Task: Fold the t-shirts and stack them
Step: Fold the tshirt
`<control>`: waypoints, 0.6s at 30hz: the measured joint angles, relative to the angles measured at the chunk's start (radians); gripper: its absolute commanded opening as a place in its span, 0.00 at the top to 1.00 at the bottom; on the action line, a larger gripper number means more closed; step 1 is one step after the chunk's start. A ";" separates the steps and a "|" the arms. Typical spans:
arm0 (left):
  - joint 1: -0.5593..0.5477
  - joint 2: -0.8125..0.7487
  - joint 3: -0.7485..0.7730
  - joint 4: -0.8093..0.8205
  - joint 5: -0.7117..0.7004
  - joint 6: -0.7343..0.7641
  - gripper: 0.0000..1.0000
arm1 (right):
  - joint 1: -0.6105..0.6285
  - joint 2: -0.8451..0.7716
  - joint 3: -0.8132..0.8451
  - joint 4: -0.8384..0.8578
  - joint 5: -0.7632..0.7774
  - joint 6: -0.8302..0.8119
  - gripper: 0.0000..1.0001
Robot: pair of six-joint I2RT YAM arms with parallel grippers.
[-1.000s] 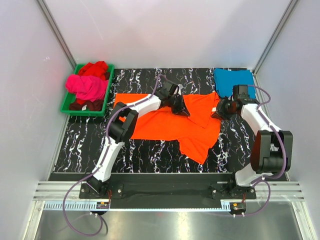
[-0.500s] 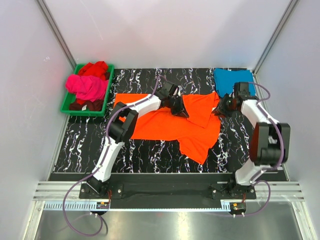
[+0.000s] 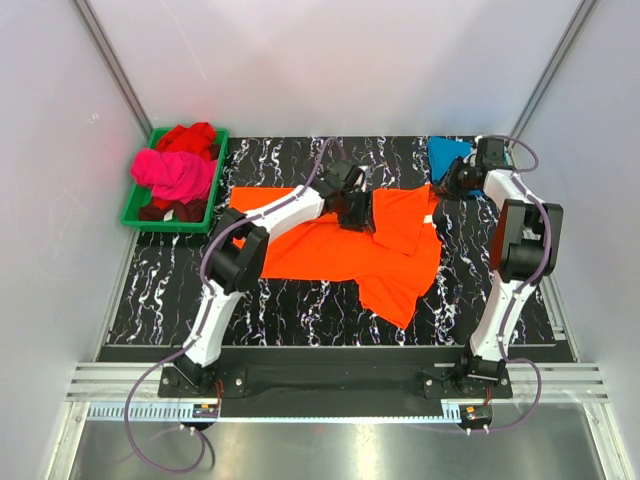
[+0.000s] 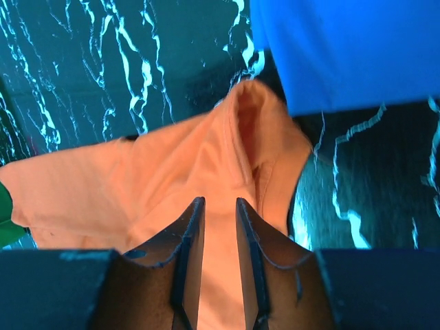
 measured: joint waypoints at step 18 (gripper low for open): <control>-0.264 0.096 0.245 0.025 -0.251 0.282 0.57 | -0.002 0.197 0.158 -0.005 -0.054 -0.051 0.72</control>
